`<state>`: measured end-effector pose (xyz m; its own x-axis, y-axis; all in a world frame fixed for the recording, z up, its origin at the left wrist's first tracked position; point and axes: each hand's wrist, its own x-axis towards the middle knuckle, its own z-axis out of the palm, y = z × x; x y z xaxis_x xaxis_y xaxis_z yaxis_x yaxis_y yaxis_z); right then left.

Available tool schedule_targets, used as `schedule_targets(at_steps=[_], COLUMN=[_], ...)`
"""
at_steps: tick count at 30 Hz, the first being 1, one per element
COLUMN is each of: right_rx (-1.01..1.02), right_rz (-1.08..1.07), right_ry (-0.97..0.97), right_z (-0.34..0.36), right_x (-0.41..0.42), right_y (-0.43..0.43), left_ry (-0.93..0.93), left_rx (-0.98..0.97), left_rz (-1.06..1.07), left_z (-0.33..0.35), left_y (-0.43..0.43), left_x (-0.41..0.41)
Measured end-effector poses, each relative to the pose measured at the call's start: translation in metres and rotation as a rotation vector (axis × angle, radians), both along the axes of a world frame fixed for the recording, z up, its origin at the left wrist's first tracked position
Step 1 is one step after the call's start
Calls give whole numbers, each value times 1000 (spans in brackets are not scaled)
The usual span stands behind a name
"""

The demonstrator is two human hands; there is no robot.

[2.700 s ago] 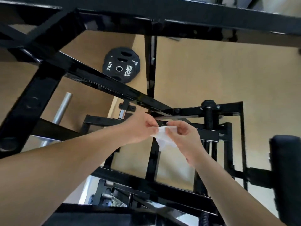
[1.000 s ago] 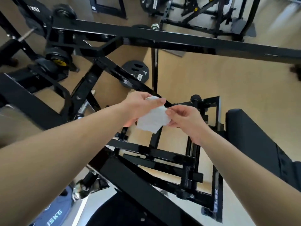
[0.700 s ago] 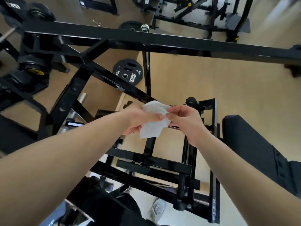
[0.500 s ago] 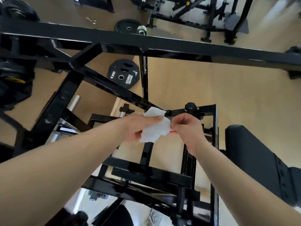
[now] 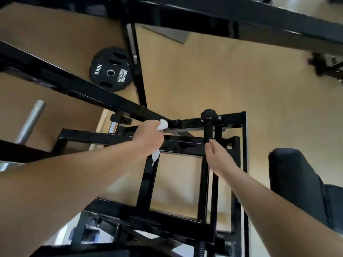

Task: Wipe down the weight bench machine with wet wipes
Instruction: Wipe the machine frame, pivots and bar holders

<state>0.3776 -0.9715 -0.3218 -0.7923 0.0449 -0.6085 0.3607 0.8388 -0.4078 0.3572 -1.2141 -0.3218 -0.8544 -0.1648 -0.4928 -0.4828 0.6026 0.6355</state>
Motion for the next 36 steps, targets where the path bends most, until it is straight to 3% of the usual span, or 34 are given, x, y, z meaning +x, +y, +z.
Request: schedule_targets(at_steps=[3,6,9,12,15,17,21,25,28,33,36], right_rx=[-116,-99,-127,-195,-136,-5,159,181,72,-28,15], right_rz=[-98,-159,-183,-272,-308,-188,75,25,-80,-151,-114], right_ry=[-19,74,156,265,364,422,461,520,579,528,515], right_z=[-14,-12,-9,-20,-37,-49,-77,-99,-101,-98,-99], right_x=[6,4,-1,-7,-14,-19,-30,-32,-33,-36,-34], right_y=[5,14,20,22,23,22,16,14,10,13,15], left_ry=[123,107,105,163,232,257,197,173,197,358,465], left_rx=[25,95,-75,-175,-84,-55,-208,-194,-312,-367,-342], left_rz=[-105,-258,-591,-741,-798,-812,-669,-594,-537,-706,-764], left_z=[-32,-57,-78,-100,-111,-119,-152,-170,-163,-131,-132], left_y=[42,96,137,146,133,112,40,4,37,136,141], left_x=[-2,14,33,37,23,14,11,15,17,10,4])
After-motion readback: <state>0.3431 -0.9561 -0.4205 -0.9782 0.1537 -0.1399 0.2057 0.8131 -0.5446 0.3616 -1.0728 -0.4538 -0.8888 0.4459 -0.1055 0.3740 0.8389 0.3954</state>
